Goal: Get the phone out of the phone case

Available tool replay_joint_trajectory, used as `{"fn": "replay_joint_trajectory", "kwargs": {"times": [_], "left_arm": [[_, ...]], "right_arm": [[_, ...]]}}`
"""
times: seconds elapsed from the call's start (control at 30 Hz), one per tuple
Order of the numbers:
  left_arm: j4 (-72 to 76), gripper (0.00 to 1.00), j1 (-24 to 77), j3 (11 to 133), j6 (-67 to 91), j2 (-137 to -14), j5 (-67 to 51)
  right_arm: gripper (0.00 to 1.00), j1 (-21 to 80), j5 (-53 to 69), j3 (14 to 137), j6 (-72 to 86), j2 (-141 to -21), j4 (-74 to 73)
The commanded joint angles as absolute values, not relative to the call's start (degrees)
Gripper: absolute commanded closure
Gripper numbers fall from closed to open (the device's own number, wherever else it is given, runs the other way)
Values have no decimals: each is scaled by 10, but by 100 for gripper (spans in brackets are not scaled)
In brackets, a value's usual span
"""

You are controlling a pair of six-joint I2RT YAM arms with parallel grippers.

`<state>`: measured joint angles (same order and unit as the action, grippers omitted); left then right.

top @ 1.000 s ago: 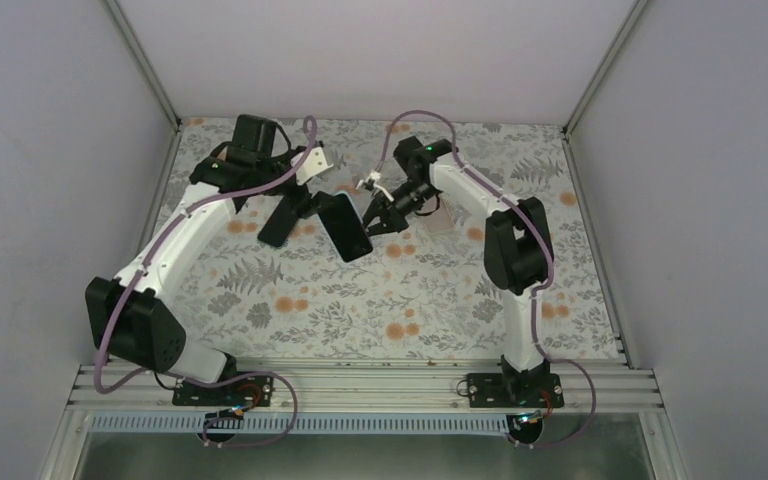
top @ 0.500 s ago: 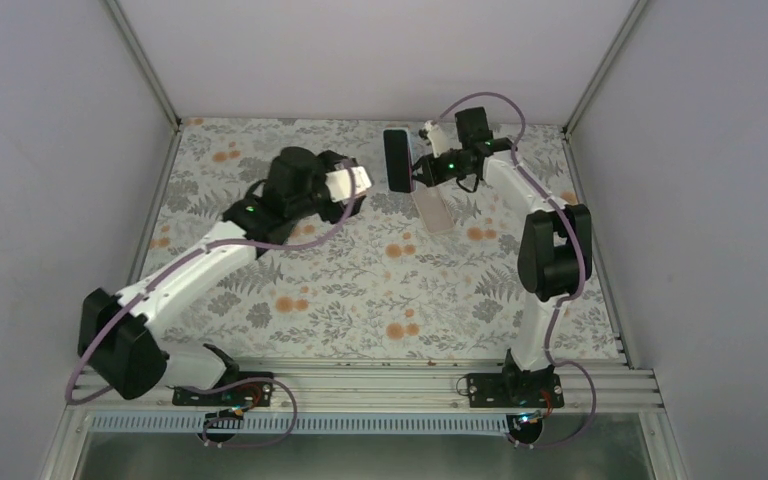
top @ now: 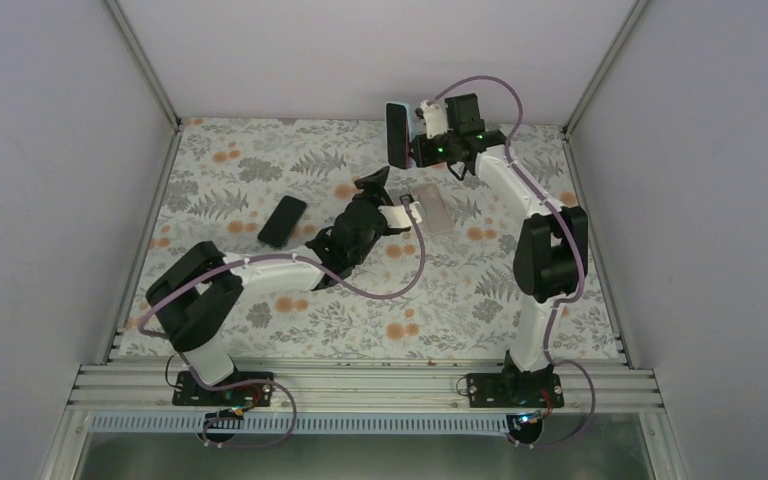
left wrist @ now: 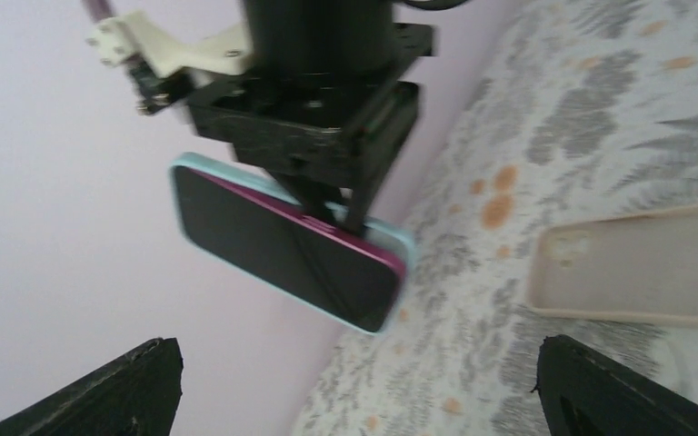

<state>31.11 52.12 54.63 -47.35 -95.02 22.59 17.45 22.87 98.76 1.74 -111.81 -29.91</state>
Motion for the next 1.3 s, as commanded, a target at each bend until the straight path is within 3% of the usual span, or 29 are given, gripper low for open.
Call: {"fn": "replay_joint_trajectory", "kwargs": {"times": [0.0,0.53,1.27], "left_arm": [[488,3,511,556,-504,-979,294],[351,3,465,652,-428,-1050,229],[368,6,442,681,-427,-1106,284]], "right_arm": [[96,180,241,978,35,-1097,-260],[97,195,270,983,51,-1078,-261],[97,208,281,981,48,-1072,-263]]}}
